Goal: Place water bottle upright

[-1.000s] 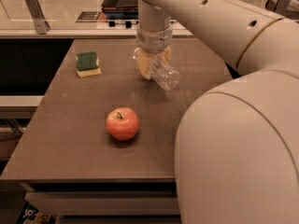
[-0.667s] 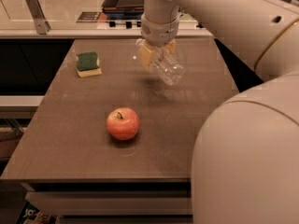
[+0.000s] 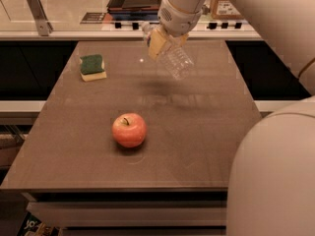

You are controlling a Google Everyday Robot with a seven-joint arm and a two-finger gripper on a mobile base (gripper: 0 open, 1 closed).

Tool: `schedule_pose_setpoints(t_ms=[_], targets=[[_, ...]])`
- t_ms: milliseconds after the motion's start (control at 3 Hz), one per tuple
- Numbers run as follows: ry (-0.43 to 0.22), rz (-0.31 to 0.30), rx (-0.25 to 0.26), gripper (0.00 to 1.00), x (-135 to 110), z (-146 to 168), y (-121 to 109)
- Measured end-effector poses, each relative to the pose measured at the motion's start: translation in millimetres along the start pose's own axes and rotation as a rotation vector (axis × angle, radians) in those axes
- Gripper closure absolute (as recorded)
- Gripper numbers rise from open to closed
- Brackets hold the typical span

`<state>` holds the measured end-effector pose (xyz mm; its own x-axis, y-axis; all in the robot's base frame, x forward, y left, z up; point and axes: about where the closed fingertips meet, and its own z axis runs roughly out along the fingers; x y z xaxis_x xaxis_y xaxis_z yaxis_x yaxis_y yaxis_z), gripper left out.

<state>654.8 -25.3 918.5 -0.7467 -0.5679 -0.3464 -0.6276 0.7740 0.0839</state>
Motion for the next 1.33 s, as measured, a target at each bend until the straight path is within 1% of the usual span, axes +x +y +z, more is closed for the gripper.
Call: schedule_pose_setpoints(t_ms=[667,1000,1333], targets=[[-0.187,-0.059,-0.164,1.0,-11.8,-22.9,9.9],[-0.297,-0.086,-0.217,1.0,-12.1,-29.6,12.8],[-0.399,-0.104,-0.228,1.0,-14.0,-33.2,13.6]])
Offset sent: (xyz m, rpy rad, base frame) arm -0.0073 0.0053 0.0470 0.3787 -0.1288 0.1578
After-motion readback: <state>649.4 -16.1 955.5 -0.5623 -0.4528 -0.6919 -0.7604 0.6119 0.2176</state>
